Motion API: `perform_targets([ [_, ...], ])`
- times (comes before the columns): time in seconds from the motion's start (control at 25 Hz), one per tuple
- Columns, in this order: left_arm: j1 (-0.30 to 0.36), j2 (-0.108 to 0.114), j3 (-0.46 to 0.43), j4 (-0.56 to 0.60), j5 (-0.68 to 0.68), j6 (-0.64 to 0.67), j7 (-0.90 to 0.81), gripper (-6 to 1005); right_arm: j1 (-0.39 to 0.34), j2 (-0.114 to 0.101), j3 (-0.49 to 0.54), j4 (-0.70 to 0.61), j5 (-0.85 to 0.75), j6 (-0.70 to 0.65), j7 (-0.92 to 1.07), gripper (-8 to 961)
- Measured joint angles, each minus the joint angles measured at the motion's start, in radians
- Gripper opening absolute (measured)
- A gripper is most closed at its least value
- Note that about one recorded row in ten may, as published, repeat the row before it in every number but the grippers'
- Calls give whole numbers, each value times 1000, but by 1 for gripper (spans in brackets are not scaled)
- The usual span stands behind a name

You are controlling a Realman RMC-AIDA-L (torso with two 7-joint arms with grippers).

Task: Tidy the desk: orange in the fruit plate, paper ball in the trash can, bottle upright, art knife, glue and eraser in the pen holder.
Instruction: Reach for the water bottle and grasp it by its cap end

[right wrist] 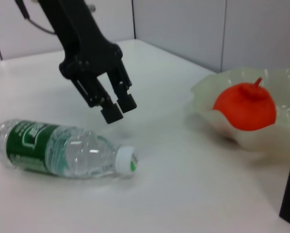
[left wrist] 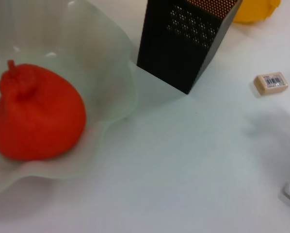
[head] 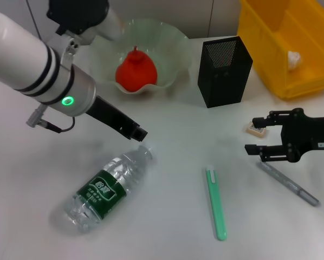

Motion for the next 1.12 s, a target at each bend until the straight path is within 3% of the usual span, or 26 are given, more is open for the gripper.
perform_targets([
  [0.68, -11, -1, 92, -3, -23, -17, -91, 415, 1, 3, 0, -32, 0, 29, -29, 707],
  [1.12, -25, -1, 95, 6, -23, -20, -110, 418, 1, 1, 2, -36, 13, 45, -26, 707],
])
